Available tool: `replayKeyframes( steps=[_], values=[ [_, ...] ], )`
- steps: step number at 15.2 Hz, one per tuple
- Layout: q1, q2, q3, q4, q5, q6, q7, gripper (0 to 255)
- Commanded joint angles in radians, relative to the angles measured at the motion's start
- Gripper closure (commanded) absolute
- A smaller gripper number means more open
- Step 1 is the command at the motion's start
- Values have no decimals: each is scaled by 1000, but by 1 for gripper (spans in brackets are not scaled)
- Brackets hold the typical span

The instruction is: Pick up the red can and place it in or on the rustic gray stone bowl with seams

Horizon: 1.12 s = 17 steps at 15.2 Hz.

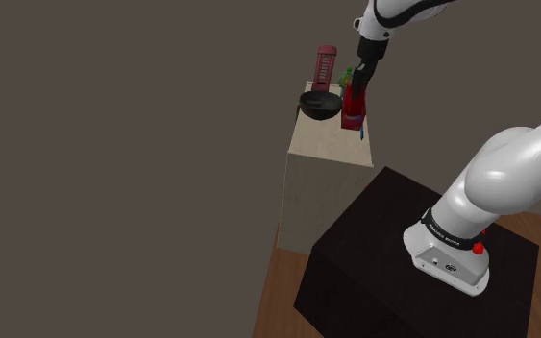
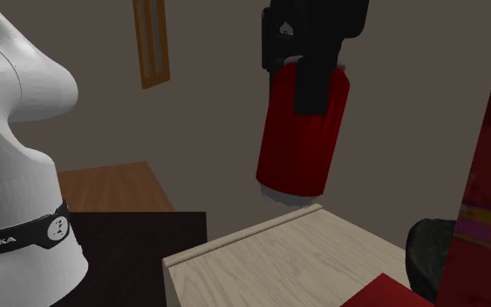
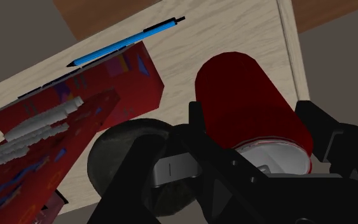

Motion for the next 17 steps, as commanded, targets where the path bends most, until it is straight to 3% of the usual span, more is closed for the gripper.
replayKeyframes(
  steps=[1, 7, 17],
  values=[
    [0, -10, 3, 19, 0, -29, 0, 255],
    [2, -23, 8, 82, 3, -105, 0, 255],
    [5, 380, -58, 530, 83, -154, -107, 255]
  ],
)
